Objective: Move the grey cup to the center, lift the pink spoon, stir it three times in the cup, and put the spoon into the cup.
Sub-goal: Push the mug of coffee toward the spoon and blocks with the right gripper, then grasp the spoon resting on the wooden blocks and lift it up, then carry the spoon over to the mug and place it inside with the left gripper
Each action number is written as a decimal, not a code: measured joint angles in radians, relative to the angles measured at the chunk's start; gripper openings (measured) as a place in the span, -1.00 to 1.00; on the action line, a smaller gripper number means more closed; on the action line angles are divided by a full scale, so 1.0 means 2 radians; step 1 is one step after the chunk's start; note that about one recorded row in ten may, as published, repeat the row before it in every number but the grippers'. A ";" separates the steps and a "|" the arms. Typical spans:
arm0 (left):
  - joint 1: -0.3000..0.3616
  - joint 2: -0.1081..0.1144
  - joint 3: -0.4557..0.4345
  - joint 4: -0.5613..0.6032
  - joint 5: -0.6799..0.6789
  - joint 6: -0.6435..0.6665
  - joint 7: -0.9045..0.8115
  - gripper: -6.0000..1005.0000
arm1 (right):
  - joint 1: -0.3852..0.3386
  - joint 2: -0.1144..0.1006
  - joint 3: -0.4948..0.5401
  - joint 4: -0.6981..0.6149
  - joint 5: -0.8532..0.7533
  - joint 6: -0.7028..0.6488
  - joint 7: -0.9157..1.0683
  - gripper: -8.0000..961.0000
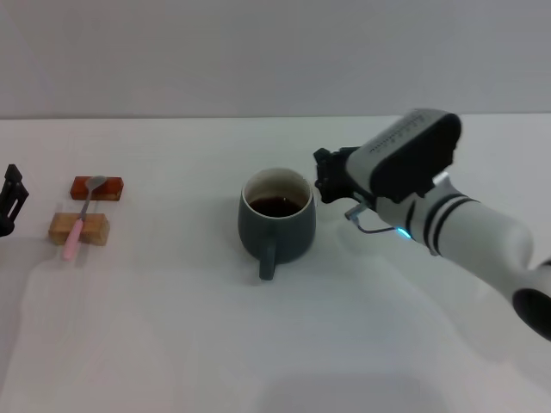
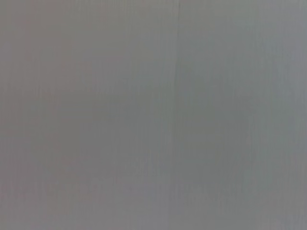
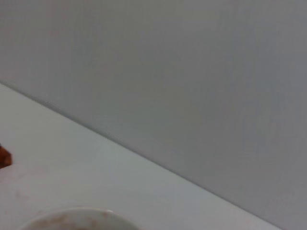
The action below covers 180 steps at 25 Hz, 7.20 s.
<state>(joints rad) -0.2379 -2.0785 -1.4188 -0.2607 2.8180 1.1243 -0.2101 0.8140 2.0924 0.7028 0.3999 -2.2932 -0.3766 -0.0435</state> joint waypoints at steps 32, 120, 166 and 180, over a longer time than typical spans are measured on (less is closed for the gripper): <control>0.056 0.000 0.112 -0.016 0.000 0.060 -0.016 0.66 | -0.333 -0.003 0.117 -0.053 0.080 -0.509 -0.027 -0.98; 0.018 0.000 0.167 -0.025 -0.048 -0.089 0.027 -0.40 | -0.325 -0.005 0.116 -0.050 0.081 -0.481 -0.025 -0.98; 0.032 0.012 0.181 -0.091 -0.056 0.017 0.028 -0.70 | -0.327 -0.006 0.121 -0.050 0.081 -0.476 -0.025 -0.98; 0.074 0.074 0.186 -0.264 0.034 -0.093 -0.034 -0.70 | -0.329 -0.006 0.150 -0.062 0.081 -0.476 -0.025 -0.98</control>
<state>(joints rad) -0.0903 -1.9296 -1.0464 -0.7893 2.8854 0.9383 -0.2785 0.1567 2.0799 1.0021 0.2756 -2.1304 -1.3291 -0.0936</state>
